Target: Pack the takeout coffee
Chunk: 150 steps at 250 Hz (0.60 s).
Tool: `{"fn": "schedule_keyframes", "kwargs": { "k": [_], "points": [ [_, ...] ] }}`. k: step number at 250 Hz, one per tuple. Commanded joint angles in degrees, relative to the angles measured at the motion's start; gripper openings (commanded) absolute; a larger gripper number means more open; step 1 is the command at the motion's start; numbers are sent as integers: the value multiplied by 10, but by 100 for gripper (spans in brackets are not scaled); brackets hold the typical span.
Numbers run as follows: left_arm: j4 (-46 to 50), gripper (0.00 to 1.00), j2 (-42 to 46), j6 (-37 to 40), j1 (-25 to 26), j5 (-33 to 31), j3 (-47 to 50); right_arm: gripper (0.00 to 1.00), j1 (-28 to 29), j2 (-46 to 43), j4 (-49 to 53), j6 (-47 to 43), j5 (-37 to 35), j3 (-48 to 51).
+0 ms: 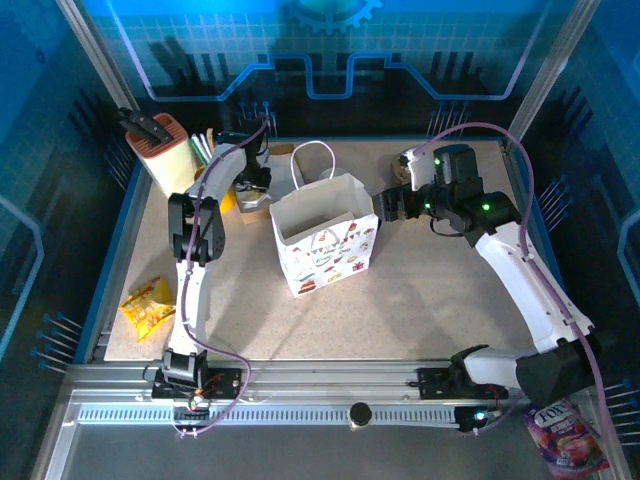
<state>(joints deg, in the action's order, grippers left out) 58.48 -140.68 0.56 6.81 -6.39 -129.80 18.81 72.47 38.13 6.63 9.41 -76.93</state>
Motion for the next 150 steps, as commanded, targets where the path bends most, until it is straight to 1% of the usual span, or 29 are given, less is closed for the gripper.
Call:
{"fn": "schedule_keyframes", "kwargs": {
  "k": [1,75,150],
  "points": [
    [19,16,30,8,-4,-9,-18,92,8,3,10,-1,-3,-1],
    [10,14,96,5,-3,-19,8,92,8,4,10,-1,-2,-2],
    [-2,8,159,2,3,-19,32,92,8,5,13,-2,-2,-9]
  ]
}}
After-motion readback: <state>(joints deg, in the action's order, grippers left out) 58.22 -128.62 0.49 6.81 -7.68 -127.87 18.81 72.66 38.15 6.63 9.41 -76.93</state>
